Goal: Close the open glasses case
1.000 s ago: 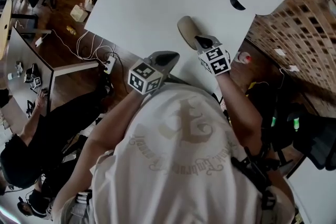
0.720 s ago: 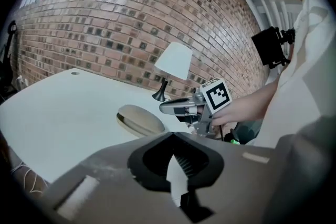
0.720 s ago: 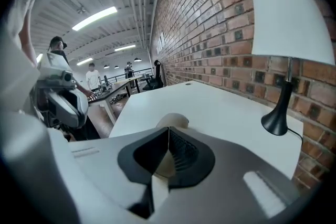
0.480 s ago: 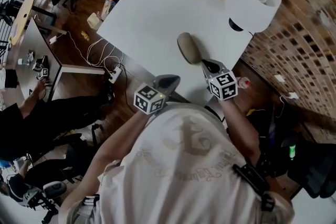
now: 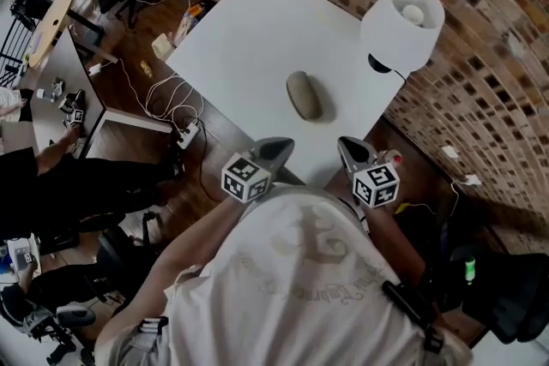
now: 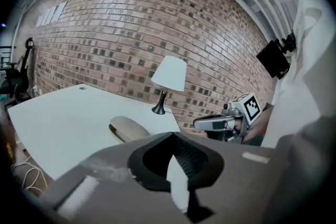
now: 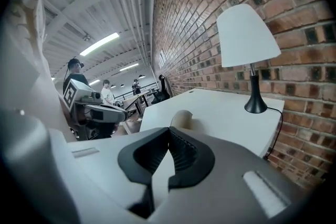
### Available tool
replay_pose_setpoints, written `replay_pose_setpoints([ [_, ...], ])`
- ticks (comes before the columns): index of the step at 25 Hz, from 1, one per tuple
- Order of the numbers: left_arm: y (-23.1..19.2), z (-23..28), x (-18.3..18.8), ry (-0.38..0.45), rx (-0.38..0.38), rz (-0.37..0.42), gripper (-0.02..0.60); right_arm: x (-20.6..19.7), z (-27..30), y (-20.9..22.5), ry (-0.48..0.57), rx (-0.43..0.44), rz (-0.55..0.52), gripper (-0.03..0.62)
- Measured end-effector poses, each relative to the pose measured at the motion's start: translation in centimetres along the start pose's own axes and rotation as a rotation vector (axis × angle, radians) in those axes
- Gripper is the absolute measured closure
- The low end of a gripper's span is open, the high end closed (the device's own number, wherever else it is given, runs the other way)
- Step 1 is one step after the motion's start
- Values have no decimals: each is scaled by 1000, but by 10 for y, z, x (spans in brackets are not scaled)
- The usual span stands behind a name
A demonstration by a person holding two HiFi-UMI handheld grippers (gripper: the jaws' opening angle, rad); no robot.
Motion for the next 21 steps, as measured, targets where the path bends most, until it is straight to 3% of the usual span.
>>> replay_pose_setpoints([
  [21,-6,18,-21,-43,-71,-26,575,-13,-15,0,70,-44,47,586],
])
Point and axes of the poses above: the fingertips, and each gripper's own axes: z forward along the fingers, y to its right, x out of its top, the point moved 5 cm from there along -z, backward along the fingers, and after that the axes turned 5 degrees about -y, right-handed, at the moved point
